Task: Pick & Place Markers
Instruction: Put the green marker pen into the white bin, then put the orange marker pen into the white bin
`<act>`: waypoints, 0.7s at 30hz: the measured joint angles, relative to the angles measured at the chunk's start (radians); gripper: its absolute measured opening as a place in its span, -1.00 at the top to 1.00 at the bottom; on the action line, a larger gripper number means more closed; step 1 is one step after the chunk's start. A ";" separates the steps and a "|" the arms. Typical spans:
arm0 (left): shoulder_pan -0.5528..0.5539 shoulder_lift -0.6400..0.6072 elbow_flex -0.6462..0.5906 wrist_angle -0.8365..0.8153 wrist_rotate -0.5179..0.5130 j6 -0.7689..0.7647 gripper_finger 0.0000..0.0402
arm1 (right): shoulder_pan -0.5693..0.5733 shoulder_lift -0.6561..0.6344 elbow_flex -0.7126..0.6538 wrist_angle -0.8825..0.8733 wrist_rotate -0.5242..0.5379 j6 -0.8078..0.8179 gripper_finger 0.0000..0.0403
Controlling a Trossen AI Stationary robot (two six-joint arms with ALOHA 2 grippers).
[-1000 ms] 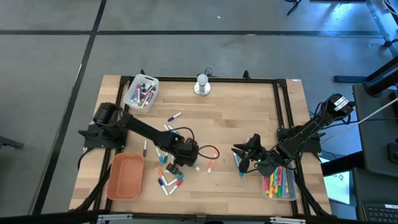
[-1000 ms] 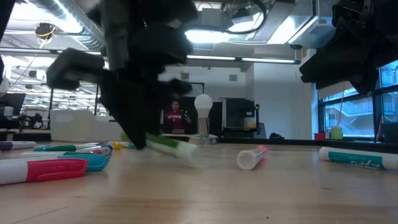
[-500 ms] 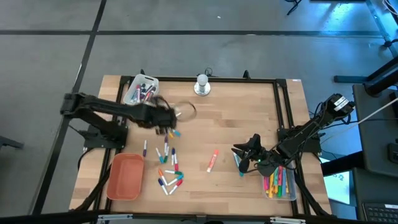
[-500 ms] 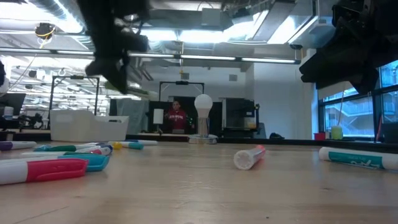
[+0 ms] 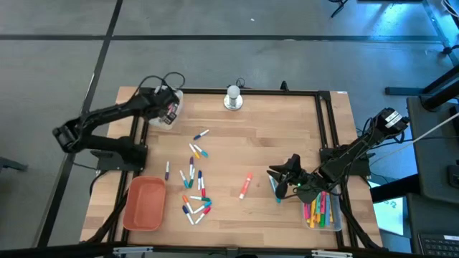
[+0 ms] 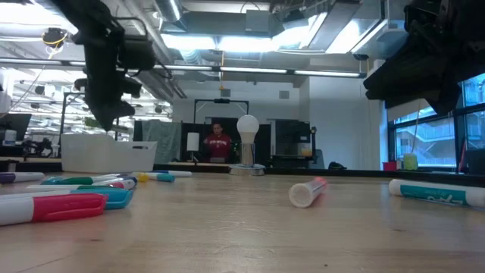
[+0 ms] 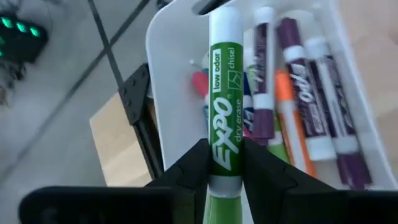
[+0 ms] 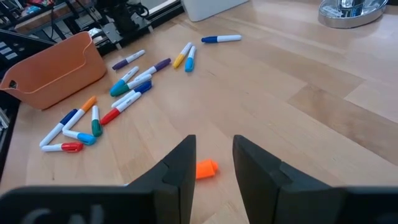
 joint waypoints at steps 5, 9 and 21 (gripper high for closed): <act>0.088 0.017 0.000 0.034 0.022 0.014 0.45 | 0.000 0.000 0.000 0.002 0.000 -0.002 0.47; 0.104 0.021 0.000 0.052 0.019 0.026 0.37 | 0.000 0.000 0.000 -0.001 0.000 -0.003 0.47; -0.044 0.021 0.000 0.258 0.463 -0.010 0.33 | -0.001 0.000 0.000 -0.002 0.000 -0.003 0.47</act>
